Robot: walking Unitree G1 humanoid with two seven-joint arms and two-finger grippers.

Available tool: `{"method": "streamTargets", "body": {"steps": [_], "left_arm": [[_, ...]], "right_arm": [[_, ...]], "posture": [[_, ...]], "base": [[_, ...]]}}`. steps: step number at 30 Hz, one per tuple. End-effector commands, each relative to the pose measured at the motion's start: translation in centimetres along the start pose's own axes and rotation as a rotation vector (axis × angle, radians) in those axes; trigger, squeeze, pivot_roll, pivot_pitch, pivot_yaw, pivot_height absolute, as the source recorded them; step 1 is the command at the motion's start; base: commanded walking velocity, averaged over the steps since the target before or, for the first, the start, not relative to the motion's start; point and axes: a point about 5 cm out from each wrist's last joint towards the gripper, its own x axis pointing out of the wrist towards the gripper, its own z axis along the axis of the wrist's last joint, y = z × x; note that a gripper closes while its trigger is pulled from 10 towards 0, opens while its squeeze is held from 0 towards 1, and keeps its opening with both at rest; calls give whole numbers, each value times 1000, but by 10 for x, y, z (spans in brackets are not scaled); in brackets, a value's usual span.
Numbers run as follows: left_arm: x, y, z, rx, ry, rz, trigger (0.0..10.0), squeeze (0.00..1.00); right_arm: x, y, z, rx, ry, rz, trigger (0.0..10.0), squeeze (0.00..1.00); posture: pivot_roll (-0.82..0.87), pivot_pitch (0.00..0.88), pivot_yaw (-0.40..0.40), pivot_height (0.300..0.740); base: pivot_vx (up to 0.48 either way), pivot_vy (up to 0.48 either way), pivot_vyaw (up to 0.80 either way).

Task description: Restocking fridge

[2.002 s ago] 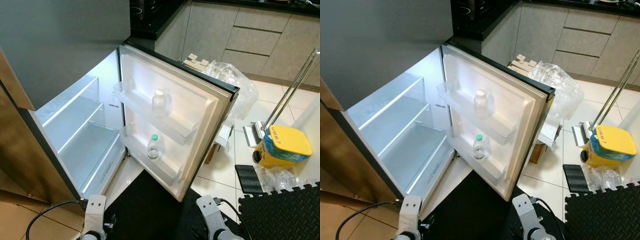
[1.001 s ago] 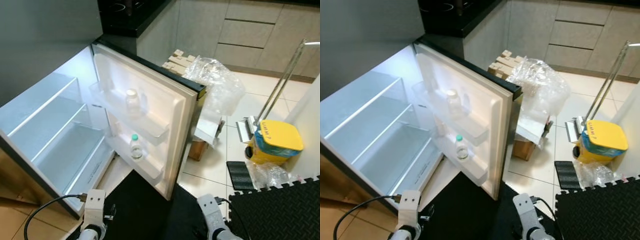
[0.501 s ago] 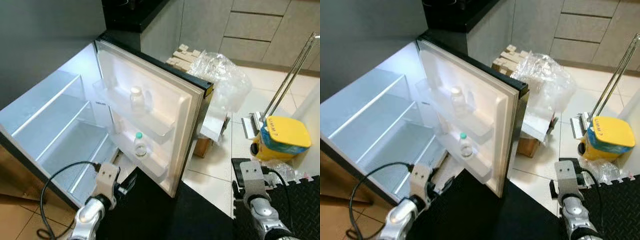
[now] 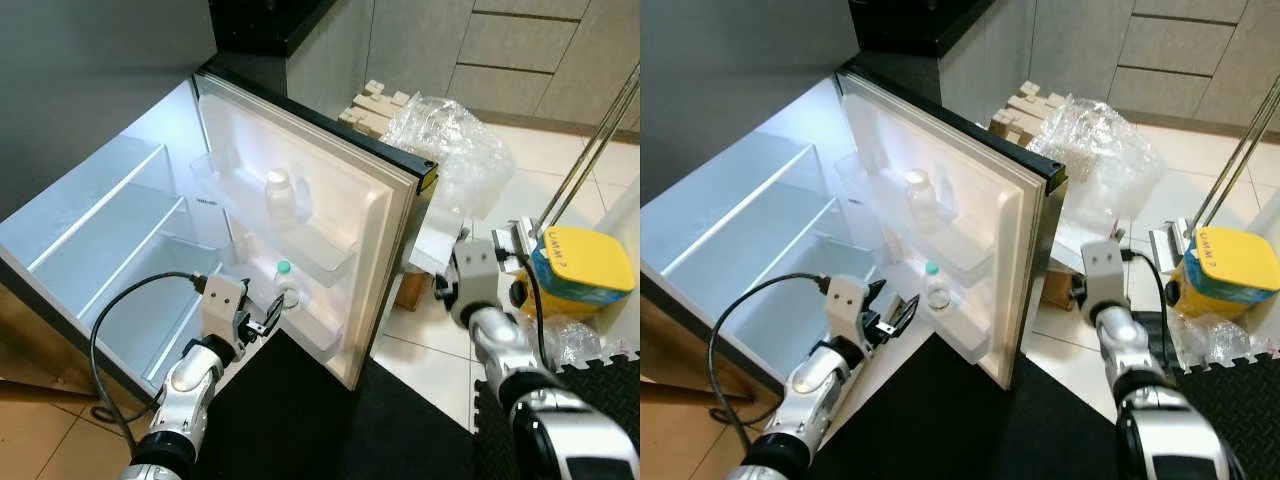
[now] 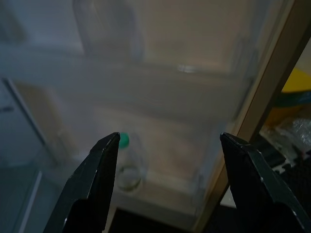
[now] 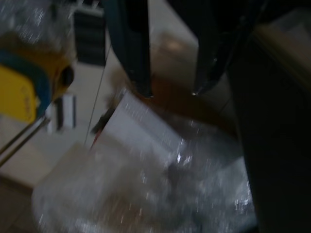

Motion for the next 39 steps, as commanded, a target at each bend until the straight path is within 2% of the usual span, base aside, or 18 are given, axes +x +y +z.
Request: {"method": "streamTargets", "body": {"steps": [1, 7, 12, 18, 20, 24, 29, 32, 35, 37, 38, 39], "left_arm": [[-3, -3, -3, -13, 14, -7, 10000, 0], [-3, -7, 2, -20, -5, -23, 10000, 0], [-5, -10, 3, -29, -2, -36, 10000, 0], [-5, -15, 6, -38, -8, -69, 10000, 0], [-5, -15, 6, -39, -8, -72, 10000, 0], [-5, -16, 9, -42, -13, -86, 10000, 0], [-6, -17, 10, -48, -19, -91, 10000, 0], [-7, -18, 11, -54, -22, -100, 10000, 0], [-9, -12, 12, -41, -31, -45, 10000, 0], [-9, -12, 12, -41, -31, -45, 10000, 0], [-11, -6, 12, -55, -42, -8, 10000, 0], [-11, -6, 12, -55, -42, -8, 10000, 0]], "right_arm": [[2, -5, 2, -39, 28, -34, 0, 0], [6, -9, 12, -89, 22, -69, 0, 0], [9, 0, 17, -49, 8, -33, 0, 0], [11, 28, 24, 10, -39, 146, 0, 0], [11, 31, 25, 15, -44, 166, 0, 0], [10, 49, 31, 23, -89, 300, 0, 0], [9, 54, 34, 20, -112, 354, 0, 0], [6, 66, 37, 44, -157, 485, 0, 0], [2, 77, 40, 83, -191, 599, 0, 0], [2, 77, 40, 83, -191, 599, 0, 0], [0, 83, 41, 90, -201, 651, 0, 0], [0, 83, 41, 90, -201, 651, 0, 0]], "posture": [[-62, 117, 25, 719], [-57, 122, 19, 719], [-59, 126, 23, 719], [-57, 132, 28, 719], [-57, 133, 28, 719], [-57, 135, 28, 719], [-57, 135, 26, 719], [-58, 134, 24, 719], [-61, 134, 24, 719], [-61, 134, 24, 719], [-63, 136, 25, 719], [-63, 136, 25, 719]], "base": [[0, 0, 0], [0, 0, 0], [0, 0, 0], [0, 0, 0], [0, 0, 0], [0, 0, 0], [0, 0, 0], [0, 0, 0], [0, 0, 0], [0, 0, 0], [0, 0, 0], [0, 0, 0]]}}
